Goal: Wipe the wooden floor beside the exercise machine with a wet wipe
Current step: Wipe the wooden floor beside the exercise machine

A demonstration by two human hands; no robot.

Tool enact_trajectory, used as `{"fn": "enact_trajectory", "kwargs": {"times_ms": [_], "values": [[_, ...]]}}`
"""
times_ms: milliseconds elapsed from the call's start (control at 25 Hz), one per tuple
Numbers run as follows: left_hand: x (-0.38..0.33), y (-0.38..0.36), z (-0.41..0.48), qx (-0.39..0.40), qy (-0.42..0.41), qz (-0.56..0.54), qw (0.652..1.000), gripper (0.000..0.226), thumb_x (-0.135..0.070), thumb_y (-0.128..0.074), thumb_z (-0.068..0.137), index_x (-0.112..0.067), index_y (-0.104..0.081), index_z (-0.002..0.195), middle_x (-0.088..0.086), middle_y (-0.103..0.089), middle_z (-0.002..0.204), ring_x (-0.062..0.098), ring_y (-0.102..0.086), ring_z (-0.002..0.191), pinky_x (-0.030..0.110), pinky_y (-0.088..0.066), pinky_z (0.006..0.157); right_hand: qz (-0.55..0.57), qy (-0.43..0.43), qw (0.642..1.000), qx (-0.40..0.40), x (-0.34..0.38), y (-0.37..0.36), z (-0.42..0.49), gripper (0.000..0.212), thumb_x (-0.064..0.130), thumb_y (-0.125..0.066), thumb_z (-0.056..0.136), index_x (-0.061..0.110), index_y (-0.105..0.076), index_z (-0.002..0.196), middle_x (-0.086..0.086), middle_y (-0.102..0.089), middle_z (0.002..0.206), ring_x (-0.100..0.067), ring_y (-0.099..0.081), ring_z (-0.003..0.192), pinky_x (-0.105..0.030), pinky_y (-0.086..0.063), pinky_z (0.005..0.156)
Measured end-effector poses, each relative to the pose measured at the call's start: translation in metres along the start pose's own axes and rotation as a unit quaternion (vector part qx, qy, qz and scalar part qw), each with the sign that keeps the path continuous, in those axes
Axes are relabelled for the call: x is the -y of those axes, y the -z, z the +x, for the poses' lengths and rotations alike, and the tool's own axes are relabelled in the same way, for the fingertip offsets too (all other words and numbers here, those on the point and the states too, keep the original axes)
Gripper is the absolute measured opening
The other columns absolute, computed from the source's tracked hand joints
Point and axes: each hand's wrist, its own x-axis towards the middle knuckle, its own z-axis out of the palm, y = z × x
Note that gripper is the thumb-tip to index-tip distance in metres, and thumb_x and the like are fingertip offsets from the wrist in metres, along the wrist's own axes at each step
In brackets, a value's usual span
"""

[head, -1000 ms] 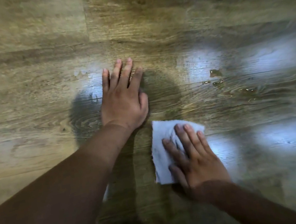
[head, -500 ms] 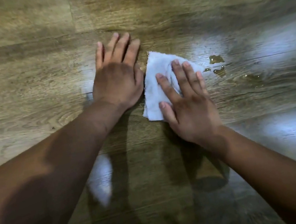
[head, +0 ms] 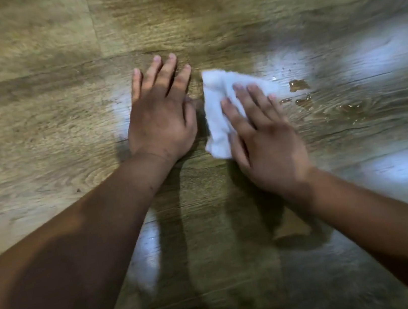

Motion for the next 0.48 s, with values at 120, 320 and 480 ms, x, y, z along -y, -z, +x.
{"fn": "enact_trajectory", "kwargs": {"times_ms": [120,320,480], "values": [[0.001,-0.004,0.000,-0.020,-0.011,0.007,1.000,0.054,-0.025,-0.038,0.090,-0.009,-0.051,0.140,0.013,-0.044,0.150,0.033,-0.032,0.143,0.053,-0.015,0.120,-0.004,0.028,0.999,0.020,-0.009,0.005,-0.007,0.052,0.031,-0.036,0.097,0.014,-0.046,0.145,-0.014,-0.039,0.155,-0.032,-0.032,0.146,-0.049,-0.023,0.119],[0.001,-0.004,0.001,-0.029,-0.012,0.014,0.999,0.056,-0.025,-0.040,0.087,-0.011,-0.053,0.139,0.011,-0.046,0.149,0.031,-0.034,0.142,0.052,-0.017,0.119,-0.004,-0.020,0.999,0.038,-0.030,0.029,0.169,0.054,0.029,-0.037,0.099,0.017,-0.032,0.152,-0.009,-0.016,0.164,-0.030,-0.018,0.150,-0.044,-0.020,0.120],[-0.002,-0.001,0.002,-0.010,-0.003,0.013,1.000,0.057,-0.027,-0.039,0.086,-0.014,-0.052,0.139,0.009,-0.045,0.150,0.028,-0.032,0.143,0.049,-0.017,0.120,-0.004,0.018,1.000,-0.016,-0.026,0.024,0.161,0.055,0.025,-0.040,0.090,0.008,-0.050,0.141,-0.009,-0.036,0.157,-0.032,-0.038,0.140,-0.044,-0.031,0.116]]}}
